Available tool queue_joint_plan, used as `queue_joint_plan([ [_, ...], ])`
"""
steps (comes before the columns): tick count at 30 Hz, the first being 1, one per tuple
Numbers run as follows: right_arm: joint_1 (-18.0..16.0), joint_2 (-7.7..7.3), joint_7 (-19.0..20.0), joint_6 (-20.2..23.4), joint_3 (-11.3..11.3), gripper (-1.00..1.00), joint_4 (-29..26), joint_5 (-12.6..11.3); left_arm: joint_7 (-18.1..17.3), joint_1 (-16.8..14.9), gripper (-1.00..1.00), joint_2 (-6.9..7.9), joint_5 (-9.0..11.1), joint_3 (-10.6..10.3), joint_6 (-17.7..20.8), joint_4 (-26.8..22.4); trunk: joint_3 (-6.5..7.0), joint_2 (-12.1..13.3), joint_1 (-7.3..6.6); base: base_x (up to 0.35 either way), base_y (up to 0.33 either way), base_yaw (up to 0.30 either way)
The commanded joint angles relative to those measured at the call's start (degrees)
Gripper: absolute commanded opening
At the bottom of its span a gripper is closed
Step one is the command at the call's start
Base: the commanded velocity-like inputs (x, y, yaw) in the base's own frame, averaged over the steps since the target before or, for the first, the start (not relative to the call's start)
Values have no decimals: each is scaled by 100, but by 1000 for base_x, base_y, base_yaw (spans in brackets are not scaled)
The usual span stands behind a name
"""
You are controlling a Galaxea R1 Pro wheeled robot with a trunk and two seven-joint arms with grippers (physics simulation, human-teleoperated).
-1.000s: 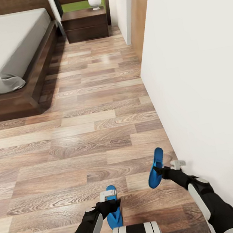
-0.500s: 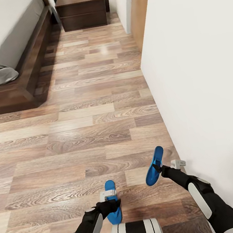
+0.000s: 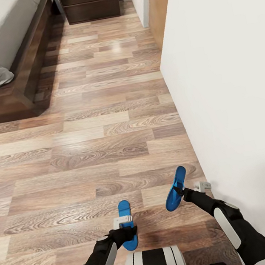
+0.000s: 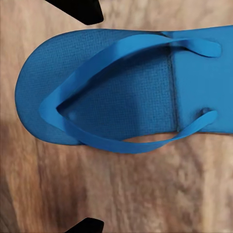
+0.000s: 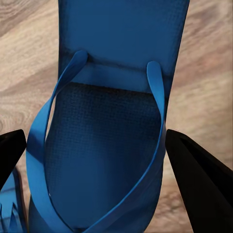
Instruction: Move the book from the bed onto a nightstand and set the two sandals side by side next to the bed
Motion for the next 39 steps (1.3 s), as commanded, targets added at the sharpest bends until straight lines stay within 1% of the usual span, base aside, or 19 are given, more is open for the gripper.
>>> queue_joint_plan([
  [1, -1, 4, 15, 46, -11, -100, -5, -51, 3, 0, 100, 1, 45, -3, 31, -8, -3, -1, -1, 0, 0, 0],
  [16, -1, 9, 15, 42, -11, -100, -5, -49, 2, 0, 100, 10, 49, 15, 29, -17, -3, -1, -1, 2, 0, 0],
  [22, -1, 9, 15, 46, -11, -100, -5, -45, -5, 0, 100, 10, 53, 14, 23, -11, -3, -1, -1, 158, 0, 0],
  [39, -1, 9, 15, 44, -6, -100, -5, -53, 0, 0, 100, 3, 54, 5, 22, -8, -3, -1, -1, 38, 0, 0],
])
